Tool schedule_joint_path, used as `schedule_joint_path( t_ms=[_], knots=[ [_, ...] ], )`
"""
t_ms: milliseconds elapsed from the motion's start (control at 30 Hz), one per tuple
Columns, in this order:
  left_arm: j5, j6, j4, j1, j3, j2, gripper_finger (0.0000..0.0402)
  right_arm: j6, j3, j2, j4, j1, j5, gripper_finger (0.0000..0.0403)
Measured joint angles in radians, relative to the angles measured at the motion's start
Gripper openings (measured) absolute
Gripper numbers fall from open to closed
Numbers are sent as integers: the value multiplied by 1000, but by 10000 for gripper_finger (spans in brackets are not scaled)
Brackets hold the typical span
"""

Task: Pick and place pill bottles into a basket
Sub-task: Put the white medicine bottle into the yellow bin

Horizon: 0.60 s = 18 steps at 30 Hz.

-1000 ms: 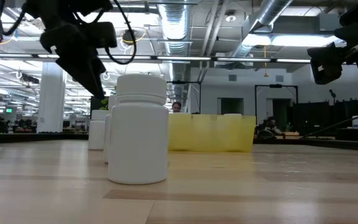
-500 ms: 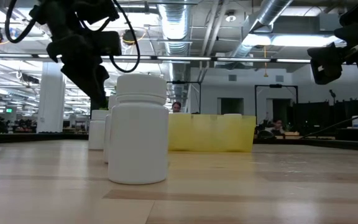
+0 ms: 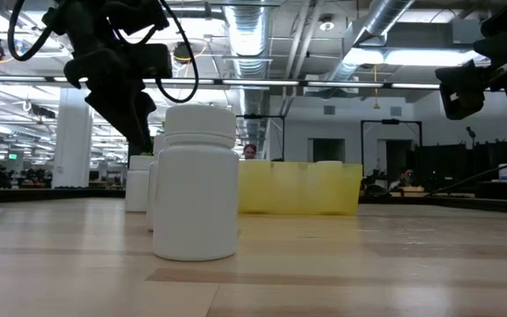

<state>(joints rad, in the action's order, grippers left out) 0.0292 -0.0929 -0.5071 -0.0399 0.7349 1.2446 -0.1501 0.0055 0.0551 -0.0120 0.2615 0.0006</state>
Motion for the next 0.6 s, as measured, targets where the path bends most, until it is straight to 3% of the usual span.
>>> schedule_joint_path(
  t_ms=[200,600],
  knots=[
    [-46,22,-9,0,0,0,217,0,0,0,0,0,0,226],
    [-17,47,-7,2,1,12,230,0,0,0,0,0,0,226]
  ],
)
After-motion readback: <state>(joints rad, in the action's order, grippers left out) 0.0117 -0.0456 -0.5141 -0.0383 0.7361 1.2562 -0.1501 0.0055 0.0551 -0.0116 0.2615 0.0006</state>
